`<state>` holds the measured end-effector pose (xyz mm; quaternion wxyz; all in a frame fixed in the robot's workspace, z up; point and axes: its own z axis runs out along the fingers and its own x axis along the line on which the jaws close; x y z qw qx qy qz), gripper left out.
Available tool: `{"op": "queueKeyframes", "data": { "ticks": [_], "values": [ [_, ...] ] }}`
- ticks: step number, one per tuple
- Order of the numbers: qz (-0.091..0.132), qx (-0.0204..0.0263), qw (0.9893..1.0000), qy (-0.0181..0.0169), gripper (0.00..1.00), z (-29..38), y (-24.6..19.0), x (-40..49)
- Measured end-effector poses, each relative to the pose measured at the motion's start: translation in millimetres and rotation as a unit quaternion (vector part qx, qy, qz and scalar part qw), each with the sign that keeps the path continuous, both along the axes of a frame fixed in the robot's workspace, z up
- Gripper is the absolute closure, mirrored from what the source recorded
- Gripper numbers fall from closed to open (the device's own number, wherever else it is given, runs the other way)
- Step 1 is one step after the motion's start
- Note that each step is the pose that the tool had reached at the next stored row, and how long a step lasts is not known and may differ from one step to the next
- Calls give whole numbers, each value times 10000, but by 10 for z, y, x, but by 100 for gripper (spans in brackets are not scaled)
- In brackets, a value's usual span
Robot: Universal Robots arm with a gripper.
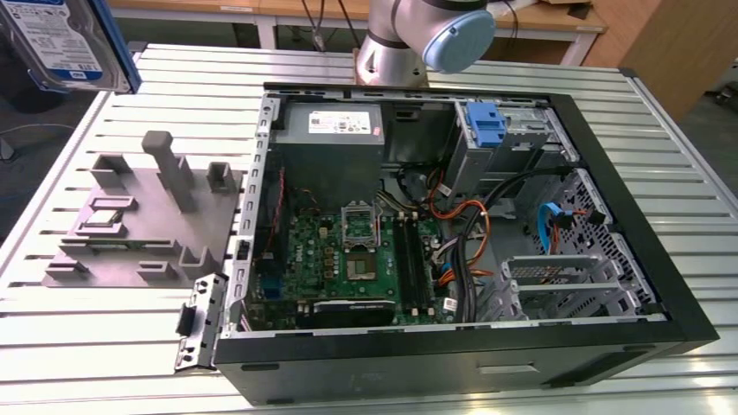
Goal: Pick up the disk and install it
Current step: 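Pick up the disk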
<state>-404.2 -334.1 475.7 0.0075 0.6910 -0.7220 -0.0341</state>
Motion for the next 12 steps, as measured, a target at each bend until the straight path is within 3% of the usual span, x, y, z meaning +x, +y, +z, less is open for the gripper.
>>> {"op": "queueKeyframes", "data": {
  "ticks": [8, 12],
  "values": [
    [0, 0, 10000, 0, 65, 99, 0, 0],
    [0, 0, 10000, 0, 65, 110, 0, 0]
  ]
}}
